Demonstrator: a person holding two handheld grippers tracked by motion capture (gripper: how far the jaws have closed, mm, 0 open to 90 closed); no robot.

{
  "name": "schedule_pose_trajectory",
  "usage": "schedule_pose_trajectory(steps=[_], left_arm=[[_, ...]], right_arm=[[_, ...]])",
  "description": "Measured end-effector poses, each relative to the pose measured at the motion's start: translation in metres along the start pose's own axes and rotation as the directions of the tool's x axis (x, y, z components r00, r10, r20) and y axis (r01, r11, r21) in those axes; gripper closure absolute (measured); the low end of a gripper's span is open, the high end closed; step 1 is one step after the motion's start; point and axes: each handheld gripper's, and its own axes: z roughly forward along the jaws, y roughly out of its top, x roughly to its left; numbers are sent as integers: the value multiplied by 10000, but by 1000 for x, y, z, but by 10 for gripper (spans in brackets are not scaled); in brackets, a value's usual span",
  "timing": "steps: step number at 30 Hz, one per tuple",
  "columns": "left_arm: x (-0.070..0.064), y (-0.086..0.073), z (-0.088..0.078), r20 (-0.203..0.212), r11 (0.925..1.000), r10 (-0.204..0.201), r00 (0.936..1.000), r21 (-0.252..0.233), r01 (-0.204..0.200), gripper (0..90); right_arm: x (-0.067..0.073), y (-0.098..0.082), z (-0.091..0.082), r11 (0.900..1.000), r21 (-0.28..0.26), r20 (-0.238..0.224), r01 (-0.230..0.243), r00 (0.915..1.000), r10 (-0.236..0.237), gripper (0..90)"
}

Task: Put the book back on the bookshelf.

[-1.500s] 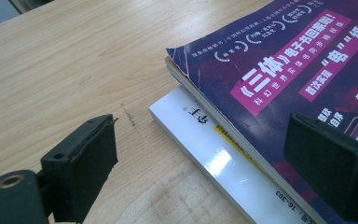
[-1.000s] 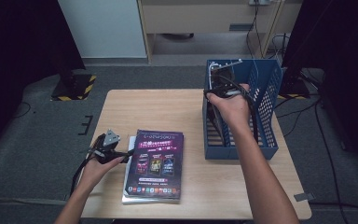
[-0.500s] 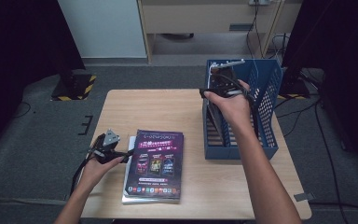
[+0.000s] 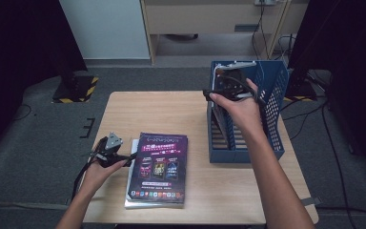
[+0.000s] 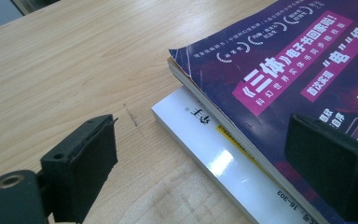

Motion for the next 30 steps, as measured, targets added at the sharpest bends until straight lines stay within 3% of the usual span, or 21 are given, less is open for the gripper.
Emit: schedule_pose_trajectory(steps=[10, 18, 30], left_arm=[[1, 0, 0, -2, 10000, -23, 10000, -25, 23, 88], [0, 0, 0, 0, 10000, 7, 10000, -3, -7, 88], [-2, -1, 2, 0, 9999, 98, 10000, 109, -98, 88]], right_arm=[[1, 4, -7, 9998, -199, 49, -46, 10000, 47, 141], [10, 10, -21, 9972, -702, -180, 263, 9995, -276, 141], [6, -8, -40, 9952, -854, -528, 470, 9973, -516, 136]])
